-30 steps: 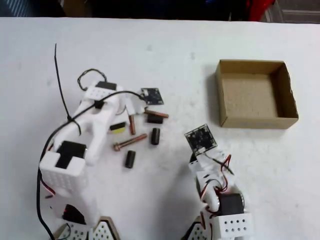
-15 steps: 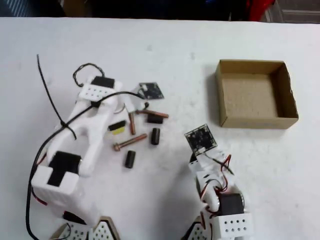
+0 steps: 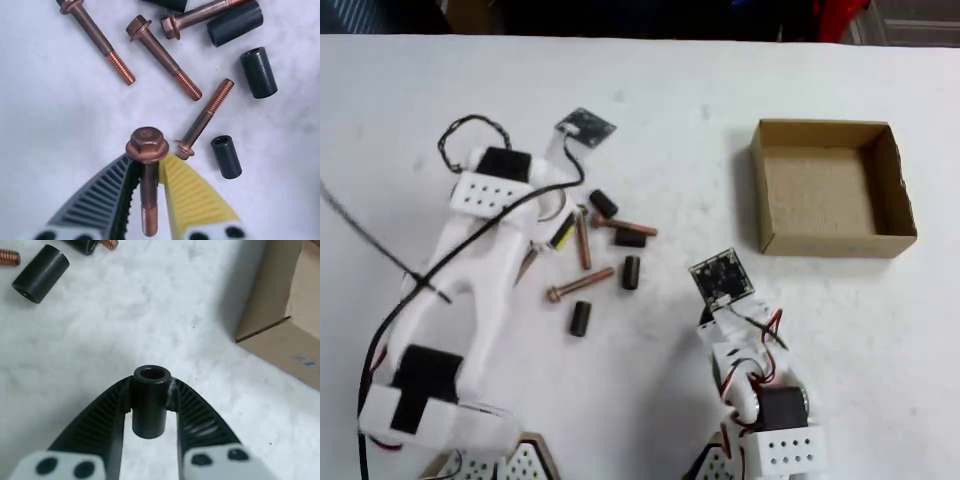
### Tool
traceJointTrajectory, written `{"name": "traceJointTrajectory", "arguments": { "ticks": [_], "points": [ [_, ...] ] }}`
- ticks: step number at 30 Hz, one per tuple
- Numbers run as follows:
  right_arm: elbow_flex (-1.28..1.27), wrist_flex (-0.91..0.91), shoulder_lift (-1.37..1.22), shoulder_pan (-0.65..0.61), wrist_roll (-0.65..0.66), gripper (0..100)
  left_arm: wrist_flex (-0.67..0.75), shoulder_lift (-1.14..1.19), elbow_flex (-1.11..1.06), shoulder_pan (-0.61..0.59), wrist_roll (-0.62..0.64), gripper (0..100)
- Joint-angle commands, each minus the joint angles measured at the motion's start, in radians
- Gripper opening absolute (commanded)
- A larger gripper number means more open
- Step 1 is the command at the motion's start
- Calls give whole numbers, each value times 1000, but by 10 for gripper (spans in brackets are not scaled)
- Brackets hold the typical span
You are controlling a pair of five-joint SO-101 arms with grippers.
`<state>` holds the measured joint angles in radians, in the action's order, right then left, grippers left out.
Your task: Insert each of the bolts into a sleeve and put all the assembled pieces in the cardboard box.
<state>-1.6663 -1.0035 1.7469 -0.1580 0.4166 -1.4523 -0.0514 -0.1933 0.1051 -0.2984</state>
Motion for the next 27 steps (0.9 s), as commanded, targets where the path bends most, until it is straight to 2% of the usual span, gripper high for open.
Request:
{"name": "traceJointTrajectory", "arguments": {
  "ticks": [1, 6, 9, 14, 23, 27],
  "points": [
    [2, 54, -1, 1, -6, 18, -63, -99, 41, 13, 20, 24],
    [2, 104, -1, -21, -6, 17, -66, -171, -34, 7, 35, 24],
    [2, 99, -1, -111, -6, 17, -9, -260, -146, 13, 89, 24],
    [3, 102, -1, -263, -6, 17, 112, -453, -341, 8, 100, 24],
    [3, 160, -1, -378, -12, 17, 265, -750, -594, 7, 114, 24],
    [3, 211, -1, -400, -141, 17, 331, -852, -649, 7, 176, 24]
  ]
}}
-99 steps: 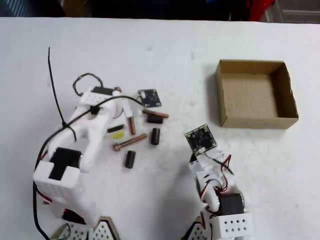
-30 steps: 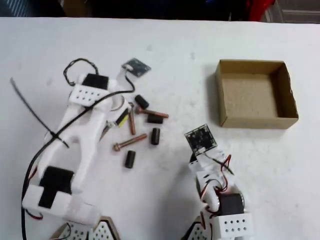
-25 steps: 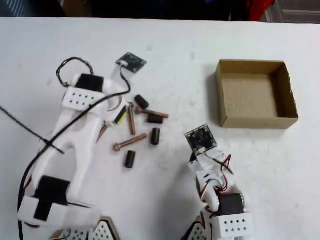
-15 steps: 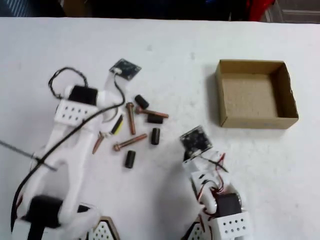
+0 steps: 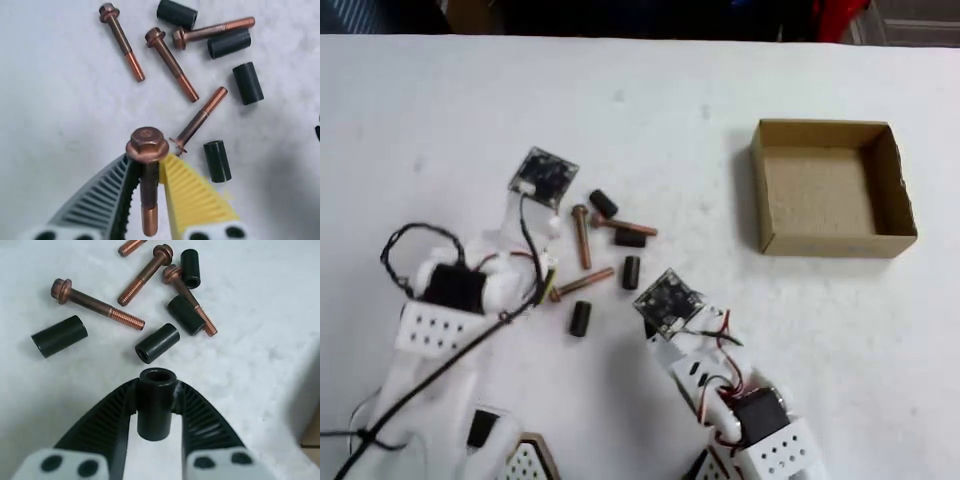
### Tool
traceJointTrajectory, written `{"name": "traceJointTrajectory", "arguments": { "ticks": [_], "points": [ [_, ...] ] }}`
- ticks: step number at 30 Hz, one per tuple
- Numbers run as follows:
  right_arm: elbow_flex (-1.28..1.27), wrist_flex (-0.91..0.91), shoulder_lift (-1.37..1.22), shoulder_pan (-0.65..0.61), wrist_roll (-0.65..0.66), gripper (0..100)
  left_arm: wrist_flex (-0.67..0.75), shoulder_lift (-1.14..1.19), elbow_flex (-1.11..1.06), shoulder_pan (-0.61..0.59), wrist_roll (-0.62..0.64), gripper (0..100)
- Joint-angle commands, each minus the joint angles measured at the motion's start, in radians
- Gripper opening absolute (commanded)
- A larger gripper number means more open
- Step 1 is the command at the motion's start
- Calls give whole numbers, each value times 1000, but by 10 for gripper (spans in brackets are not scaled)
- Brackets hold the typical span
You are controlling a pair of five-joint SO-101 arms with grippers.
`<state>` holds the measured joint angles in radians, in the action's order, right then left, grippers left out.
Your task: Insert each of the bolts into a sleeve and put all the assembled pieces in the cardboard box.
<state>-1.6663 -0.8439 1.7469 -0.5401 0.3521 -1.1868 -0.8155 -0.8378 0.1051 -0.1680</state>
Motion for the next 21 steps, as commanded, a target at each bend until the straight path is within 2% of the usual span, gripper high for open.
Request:
{"name": "traceJointTrajectory", "arguments": {
  "ticks": [1, 10, 16, 21],
  "points": [
    [3, 67, -1, -22, -100, 17, 72, -108, -11, 7, 60, 24],
    [2, 297, -1, -24, -264, 20, 133, -193, -15, 15, 201, 24],
    [-28, 418, -7, -93, -269, 21, 195, -193, -14, 16, 324, 24],
    [-28, 420, -2, -107, -265, 17, 256, -193, -12, 67, 336, 24]
  ]
}}
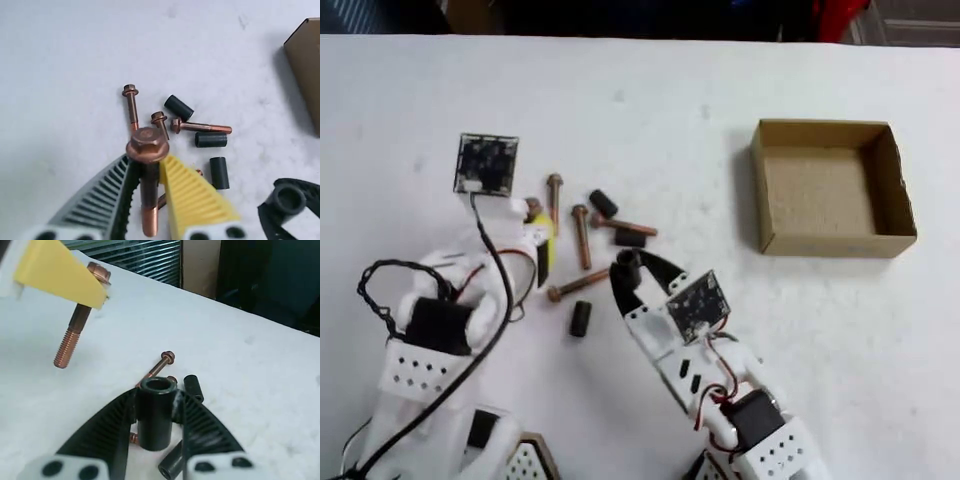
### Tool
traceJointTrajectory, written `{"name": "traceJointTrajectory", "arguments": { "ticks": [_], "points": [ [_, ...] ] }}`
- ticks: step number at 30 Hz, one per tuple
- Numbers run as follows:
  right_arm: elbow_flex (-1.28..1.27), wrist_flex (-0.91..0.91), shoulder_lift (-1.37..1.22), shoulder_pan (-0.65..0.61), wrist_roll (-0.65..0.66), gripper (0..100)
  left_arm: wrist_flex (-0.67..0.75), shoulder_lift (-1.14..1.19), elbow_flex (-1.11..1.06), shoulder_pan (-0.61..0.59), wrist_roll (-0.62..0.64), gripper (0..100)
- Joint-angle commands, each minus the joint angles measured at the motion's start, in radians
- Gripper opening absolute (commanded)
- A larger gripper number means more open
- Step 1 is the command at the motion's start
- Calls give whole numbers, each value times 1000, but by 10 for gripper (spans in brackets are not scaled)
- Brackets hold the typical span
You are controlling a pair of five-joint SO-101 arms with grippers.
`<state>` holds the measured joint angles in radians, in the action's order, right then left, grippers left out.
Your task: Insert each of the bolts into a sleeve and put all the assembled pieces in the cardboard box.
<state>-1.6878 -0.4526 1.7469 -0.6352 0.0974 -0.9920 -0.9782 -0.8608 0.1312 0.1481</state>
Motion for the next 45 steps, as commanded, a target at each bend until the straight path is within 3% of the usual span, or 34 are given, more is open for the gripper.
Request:
{"name": "traceJointTrajectory", "arguments": {
  "ticks": [1, 8, 17, 22, 28, 34, 39, 45],
  "points": [
    [-6, 28, -2, -12, -11, 17, 77, -30, 12, 51, 20, 24],
    [-6, 25, -8, 7, -12, 17, 192, -30, 8, 94, 21, 24],
    [-6, -10, -2, 35, -21, 17, 190, -33, 6, 136, 21, 24],
    [-6, -8, -2, 35, -21, 17, 133, -157, 5, 130, 21, 24],
    [-6, -1, -2, 33, -21, 17, 183, -317, -124, 137, 21, 24],
    [-6, 1, -1, -21, -21, 17, 362, -450, -278, 136, 101, 24],
    [-6, 1, -1, -24, -21, 17, 571, -536, -391, 182, 97, 24],
    [-6, 53, -1, -24, -21, 17, 628, -542, -434, 208, 104, 24]
  ]
}}
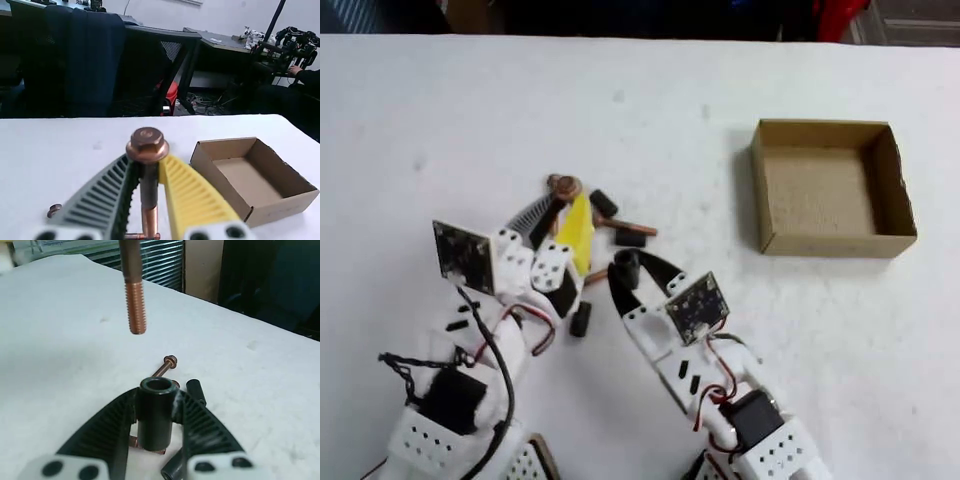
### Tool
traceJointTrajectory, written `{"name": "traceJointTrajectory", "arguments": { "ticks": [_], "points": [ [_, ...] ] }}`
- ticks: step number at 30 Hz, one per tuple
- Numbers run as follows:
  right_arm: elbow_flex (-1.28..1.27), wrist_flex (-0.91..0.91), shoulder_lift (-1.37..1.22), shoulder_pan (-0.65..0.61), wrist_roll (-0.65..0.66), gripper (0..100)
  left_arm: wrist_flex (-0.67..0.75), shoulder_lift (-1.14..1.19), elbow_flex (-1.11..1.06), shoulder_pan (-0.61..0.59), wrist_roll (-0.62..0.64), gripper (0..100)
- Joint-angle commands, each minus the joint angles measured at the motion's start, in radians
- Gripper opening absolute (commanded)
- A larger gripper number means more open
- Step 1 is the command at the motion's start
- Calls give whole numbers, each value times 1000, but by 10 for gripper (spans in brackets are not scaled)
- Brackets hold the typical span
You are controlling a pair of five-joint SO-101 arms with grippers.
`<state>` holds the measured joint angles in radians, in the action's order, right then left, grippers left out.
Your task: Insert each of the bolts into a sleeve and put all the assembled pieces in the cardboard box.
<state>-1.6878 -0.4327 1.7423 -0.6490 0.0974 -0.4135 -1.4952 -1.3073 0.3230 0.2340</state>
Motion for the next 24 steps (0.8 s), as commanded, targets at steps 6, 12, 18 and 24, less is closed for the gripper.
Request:
{"name": "traceJointTrajectory", "arguments": {
  "ticks": [6, 12, 18, 24],
  "points": [
    [-6, 36, 4, -10, -115, 17, 55, -25, 14, 44, 63, 24],
    [-5, 36, 4, -10, -41, 17, 52, -25, 12, 114, 63, 24],
    [-5, 64, 4, -5, 17, 18, 46, -28, 11, 122, 64, 24],
    [-5, 97, 4, -5, 57, 17, -23, -28, 34, 127, 66, 24]
  ]
}}
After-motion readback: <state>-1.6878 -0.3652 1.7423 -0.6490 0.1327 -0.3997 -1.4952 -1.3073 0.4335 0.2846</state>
